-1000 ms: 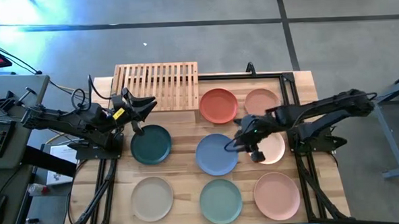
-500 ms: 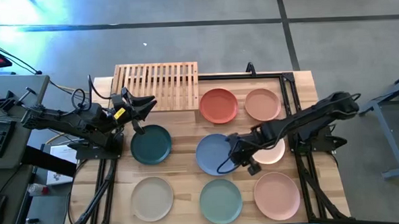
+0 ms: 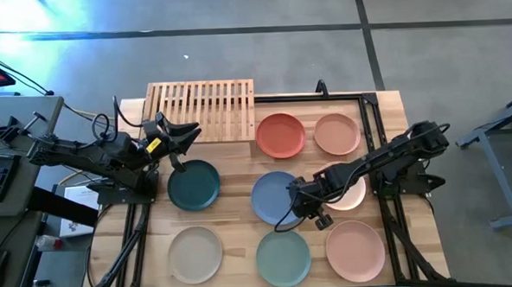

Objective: Place and stack plates onto a shelf
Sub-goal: Put the light blue plate on the shelf

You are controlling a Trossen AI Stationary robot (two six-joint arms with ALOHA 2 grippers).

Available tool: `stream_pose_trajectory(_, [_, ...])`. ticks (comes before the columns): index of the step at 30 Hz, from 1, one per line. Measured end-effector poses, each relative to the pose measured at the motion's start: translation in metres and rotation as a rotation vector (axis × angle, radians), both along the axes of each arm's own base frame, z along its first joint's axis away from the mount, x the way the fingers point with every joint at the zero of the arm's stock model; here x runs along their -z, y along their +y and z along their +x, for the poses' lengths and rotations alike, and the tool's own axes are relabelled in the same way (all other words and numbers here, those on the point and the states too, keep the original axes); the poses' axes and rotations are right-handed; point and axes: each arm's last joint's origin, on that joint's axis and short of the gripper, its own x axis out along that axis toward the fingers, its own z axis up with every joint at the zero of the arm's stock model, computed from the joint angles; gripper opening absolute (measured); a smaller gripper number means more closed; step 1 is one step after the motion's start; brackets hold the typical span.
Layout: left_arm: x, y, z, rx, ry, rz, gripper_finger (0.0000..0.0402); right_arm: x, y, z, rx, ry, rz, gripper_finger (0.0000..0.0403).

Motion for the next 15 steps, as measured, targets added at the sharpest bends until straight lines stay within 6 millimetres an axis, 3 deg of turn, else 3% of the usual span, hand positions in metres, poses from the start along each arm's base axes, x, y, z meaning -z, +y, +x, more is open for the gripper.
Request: stream_pose_trajectory(15, [0.002,0.0,0.0,0.0,0.018,0.004,0.0083,0.025,0.007,0.007,-0.003,0.049,-0.061,0.0094])
